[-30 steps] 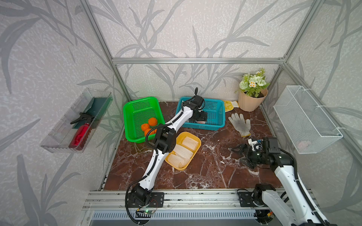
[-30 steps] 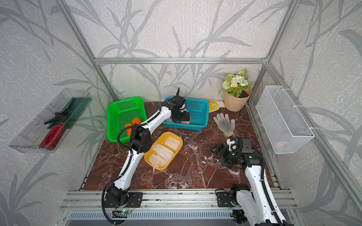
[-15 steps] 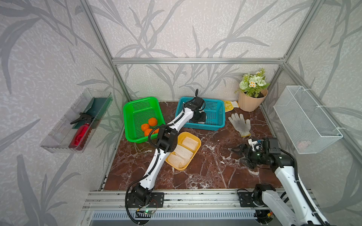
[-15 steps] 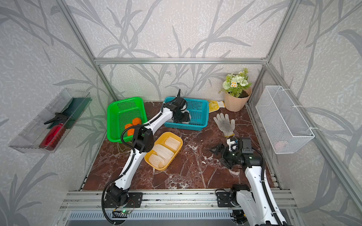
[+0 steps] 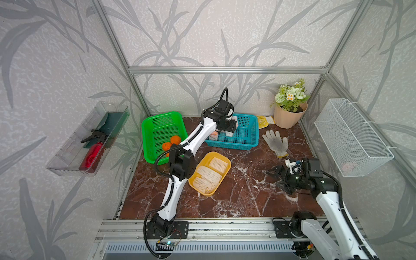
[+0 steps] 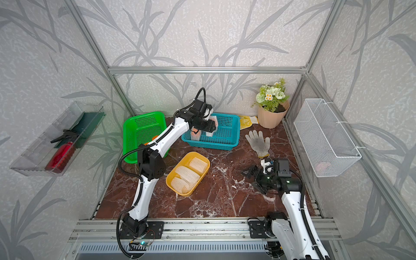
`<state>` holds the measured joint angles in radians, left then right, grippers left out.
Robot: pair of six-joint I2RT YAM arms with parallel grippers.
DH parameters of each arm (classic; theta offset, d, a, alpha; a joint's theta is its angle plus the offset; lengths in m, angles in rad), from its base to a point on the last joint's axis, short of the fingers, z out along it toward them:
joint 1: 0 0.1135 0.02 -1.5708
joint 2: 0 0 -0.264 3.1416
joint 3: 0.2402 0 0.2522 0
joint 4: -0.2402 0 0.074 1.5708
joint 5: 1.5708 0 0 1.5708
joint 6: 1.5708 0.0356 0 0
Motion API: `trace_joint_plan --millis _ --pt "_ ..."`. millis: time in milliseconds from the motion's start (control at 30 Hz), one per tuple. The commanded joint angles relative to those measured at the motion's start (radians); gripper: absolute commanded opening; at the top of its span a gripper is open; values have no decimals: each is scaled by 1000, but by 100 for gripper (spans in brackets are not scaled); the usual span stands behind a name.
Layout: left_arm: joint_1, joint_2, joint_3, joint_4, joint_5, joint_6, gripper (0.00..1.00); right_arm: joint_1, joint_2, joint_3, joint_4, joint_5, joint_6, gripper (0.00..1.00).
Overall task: Remove foam nets from oranges
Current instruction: Pick up the orange from the basket, then place the orange at the center of the board.
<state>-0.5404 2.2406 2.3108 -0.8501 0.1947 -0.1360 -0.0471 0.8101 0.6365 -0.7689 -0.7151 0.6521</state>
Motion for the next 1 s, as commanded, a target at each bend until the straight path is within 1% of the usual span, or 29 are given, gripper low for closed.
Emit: trace_joint_plan --millis 0,100,233,267,400,567,667,733,867,933,967 --pt "-54 -101 -67 1 31 137 48 -3 14 58 -1 0 -38 99" --pt "-115 -194 -191 26 41 227 48 -5 43 101 -20 13 -60 99" --pt "-205 -343 -452 123 33 323 48 -24 86 160 -60 23 -96 99" --pt "-222 -371 -517 155 34 328 48 -31 90 170 -66 23 -100 99" --pt "-256 -418 -666 158 62 315 48 -48 94 180 -67 25 -103 99" --pt "-303 -455 -835 214 128 348 48 -47 93 114 -20 2 -67 99" --pt "-345 -429 -884 192 123 413 48 -48 82 60 16 -7 -39 99" --pt "-363 -413 -900 181 133 435 48 -47 75 31 37 -16 -25 100" --pt "-402 -373 -928 227 143 484 49 -48 79 -13 71 -32 -22 100" --pt "-417 -332 -908 216 143 504 52 -48 84 -22 70 -30 -22 99" --pt "-423 -311 -891 201 135 509 55 -48 86 -23 64 -26 -24 99"
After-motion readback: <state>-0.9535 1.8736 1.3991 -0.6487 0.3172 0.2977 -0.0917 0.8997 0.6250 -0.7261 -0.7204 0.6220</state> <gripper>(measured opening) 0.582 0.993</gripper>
